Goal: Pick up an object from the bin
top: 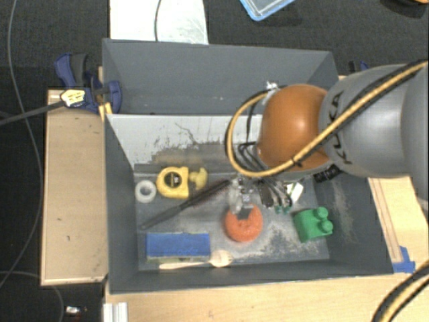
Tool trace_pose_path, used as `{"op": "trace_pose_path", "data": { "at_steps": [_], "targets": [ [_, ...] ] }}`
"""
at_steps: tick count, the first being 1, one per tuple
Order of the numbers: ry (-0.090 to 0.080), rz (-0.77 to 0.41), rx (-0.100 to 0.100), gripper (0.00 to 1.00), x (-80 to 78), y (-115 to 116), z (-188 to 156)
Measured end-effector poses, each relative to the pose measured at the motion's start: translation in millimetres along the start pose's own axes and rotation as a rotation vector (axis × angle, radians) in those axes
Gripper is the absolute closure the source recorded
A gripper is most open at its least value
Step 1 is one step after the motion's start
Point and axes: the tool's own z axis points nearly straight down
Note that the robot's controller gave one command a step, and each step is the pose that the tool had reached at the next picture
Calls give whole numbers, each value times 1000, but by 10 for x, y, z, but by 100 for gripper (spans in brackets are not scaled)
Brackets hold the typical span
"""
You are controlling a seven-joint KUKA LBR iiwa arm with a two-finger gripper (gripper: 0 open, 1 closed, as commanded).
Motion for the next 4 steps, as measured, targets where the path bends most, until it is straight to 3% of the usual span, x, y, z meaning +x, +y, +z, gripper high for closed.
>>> {"op": "trace_pose_path", "data": {
  "at_steps": [1,2,3,4],
  "targets": [
    [11,11,1,100,73,-88,13],
    [-5,52,0,0,144,-246,12],
    [-5,52,0,0,144,-246,12],
    [-11,130,-2,0,142,-435,451]
  ]
}}
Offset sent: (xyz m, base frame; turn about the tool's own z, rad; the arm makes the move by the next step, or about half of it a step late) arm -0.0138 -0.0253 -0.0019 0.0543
